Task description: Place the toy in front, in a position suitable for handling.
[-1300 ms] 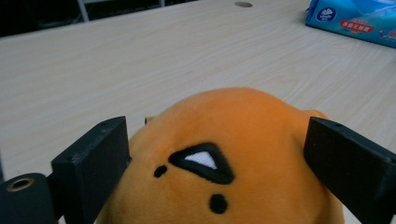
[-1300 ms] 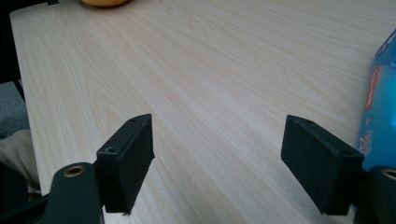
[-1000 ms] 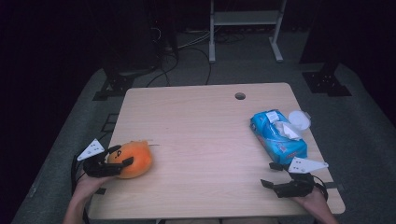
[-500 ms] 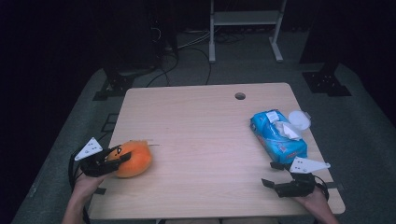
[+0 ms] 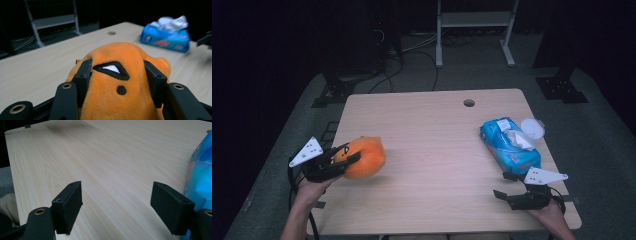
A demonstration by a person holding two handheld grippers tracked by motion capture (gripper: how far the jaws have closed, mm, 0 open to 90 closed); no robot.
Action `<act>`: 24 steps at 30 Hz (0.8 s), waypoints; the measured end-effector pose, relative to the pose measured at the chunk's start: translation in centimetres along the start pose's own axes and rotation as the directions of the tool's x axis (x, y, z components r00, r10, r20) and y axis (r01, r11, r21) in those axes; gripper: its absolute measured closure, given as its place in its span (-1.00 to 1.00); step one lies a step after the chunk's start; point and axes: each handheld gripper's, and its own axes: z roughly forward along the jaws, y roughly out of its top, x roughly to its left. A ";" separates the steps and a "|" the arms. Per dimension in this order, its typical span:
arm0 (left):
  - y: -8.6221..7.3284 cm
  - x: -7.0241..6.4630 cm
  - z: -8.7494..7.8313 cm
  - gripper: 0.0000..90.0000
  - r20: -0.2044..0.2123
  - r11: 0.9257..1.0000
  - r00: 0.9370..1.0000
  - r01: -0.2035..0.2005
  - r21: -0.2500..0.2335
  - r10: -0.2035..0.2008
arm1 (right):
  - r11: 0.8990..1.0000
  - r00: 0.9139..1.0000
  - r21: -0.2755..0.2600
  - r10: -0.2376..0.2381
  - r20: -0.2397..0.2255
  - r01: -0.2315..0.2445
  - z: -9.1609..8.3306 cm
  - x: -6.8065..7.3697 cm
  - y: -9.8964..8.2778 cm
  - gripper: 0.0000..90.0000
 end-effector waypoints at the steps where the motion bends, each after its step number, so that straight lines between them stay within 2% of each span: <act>1: 0.0 0.0 0.0 0.10 0.000 1.000 1.000 0.000 0.000 0.000 | 1.000 1.000 0.000 0.000 0.000 0.000 0.0 0.0 0.0 -0.46; 5: 1.3 -1.7 2.0 0.10 0.044 0.999 0.999 -0.024 -0.024 0.025 | 1.000 1.000 -0.014 -0.001 0.006 0.001 -0.3 -0.1 0.0 -0.46; 6: 1.7 -2.6 3.1 0.10 0.070 0.999 0.997 -0.038 -0.030 0.040 | 1.000 1.000 -0.019 -0.002 0.006 0.002 -0.5 -0.2 0.0 -0.46; 7: 1.7 -2.6 3.1 0.10 0.070 0.999 0.997 -0.038 -0.030 0.040 | 1.000 1.000 -0.019 -0.002 0.006 0.002 -0.5 -0.2 0.0 -0.46; 8: 1.9 -3.6 4.4 0.10 0.095 0.998 0.994 -0.051 -0.029 0.053 | 1.000 1.000 -0.024 0.000 0.008 0.001 -0.6 -0.3 -0.1 -0.46; 9: 1.9 -3.6 4.4 0.10 0.095 0.998 0.994 -0.051 -0.029 0.053 | 1.000 1.000 -0.024 0.000 0.008 0.001 -0.6 -0.3 -0.1 -0.46; 11: 1.9 -4.6 5.8 0.10 0.122 0.998 0.991 -0.059 -0.027 0.062 | 1.000 1.000 -0.028 -0.001 0.009 0.001 -0.8 -0.3 -0.1 -0.46; 12: 1.8 -5.6 7.2 0.10 0.148 0.998 0.987 -0.063 -0.025 0.066 | 1.000 1.000 -0.030 0.000 0.011 0.000 -0.9 -0.4 -0.1 -0.46; 15: 1.7 -6.5 8.6 0.10 0.174 0.998 0.982 -0.067 -0.021 0.069 | 0.999 1.000 -0.036 0.000 0.013 0.001 -1.1 -0.4 -0.1 -0.46; 16: 1.5 -7.4 9.9 0.09 0.195 0.998 0.979 -0.062 -0.016 0.064 | 0.999 1.000 -0.040 0.003 0.017 -0.003 -1.3 -0.5 -0.1 -0.46; 17: 1.5 -7.4 9.9 0.09 0.195 0.998 0.979 -0.062 -0.016 0.064 | 0.999 1.000 -0.040 0.003 0.017 -0.003 -1.3 -0.5 -0.1 -0.46; 19: 1.0 -8.8 11.5 0.09 0.224 0.998 0.973 -0.055 -0.017 0.058 | 0.999 1.000 -0.049 0.002 0.027 -0.001 -1.6 -0.7 -0.1 -0.46; 20: 1.0 -8.8 11.5 0.09 0.224 0.998 0.973 -0.055 -0.017 0.058 | 0.999 1.000 -0.052 0.004 0.030 -0.003 -1.8 -0.7 -0.1 -0.46; 21: 0.7 -9.6 12.6 0.09 0.242 0.998 0.969 -0.058 -0.010 0.059 | 0.998 0.999 -0.058 0.004 0.034 -0.002 -1.9 -0.8 -0.1 -0.46; 22: 0.7 -9.6 12.6 0.09 0.242 0.998 0.969 -0.058 -0.010 0.059 | 0.998 0.999 -0.058 0.004 0.034 -0.002 -1.9 -0.8 -0.1 -0.46; 24: 0.4 -10.5 13.7 0.09 0.251 0.997 0.965 -0.074 0.004 0.070 | 0.997 0.999 -0.073 0.007 0.052 -0.003 -2.5 -1.0 0.0 -0.46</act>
